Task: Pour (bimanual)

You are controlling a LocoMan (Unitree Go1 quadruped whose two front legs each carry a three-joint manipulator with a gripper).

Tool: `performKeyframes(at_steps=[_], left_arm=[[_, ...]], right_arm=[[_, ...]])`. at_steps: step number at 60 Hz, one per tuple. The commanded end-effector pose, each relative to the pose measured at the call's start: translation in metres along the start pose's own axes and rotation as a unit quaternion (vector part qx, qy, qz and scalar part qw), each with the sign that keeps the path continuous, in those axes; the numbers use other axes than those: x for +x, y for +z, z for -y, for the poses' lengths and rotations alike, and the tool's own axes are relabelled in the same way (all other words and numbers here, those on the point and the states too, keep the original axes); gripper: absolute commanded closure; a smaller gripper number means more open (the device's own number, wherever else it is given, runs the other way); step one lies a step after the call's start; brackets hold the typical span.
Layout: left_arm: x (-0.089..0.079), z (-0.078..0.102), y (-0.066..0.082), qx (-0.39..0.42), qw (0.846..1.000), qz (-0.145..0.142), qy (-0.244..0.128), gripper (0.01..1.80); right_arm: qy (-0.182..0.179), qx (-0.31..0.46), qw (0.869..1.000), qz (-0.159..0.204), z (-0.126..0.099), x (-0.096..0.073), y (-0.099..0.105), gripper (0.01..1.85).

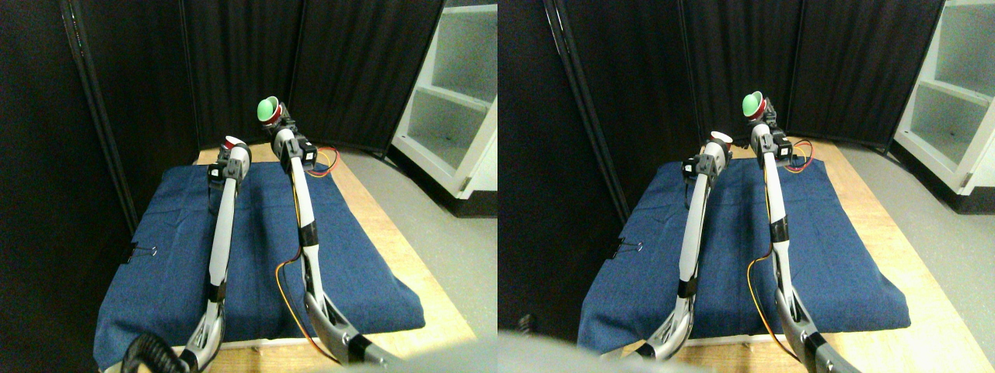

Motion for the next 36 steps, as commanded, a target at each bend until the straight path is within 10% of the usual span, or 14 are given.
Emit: performKeyframes(at_steps=[1, 36], left_arm=[[0.000, 0.007, -0.004, -0.010, 1.000, 0.008, -0.017, 1.48], [-0.006, 0.022, -0.008, -0.011, 1.000, -0.007, -0.025, 1.48]], right_arm=[[0.027, -0.016, 0.999, 0.005, -0.011, -0.001, 0.002, 1.53], [0.023, -0.016, 0.999, -0.016, -0.009, -0.002, -0.007, 1.53]])
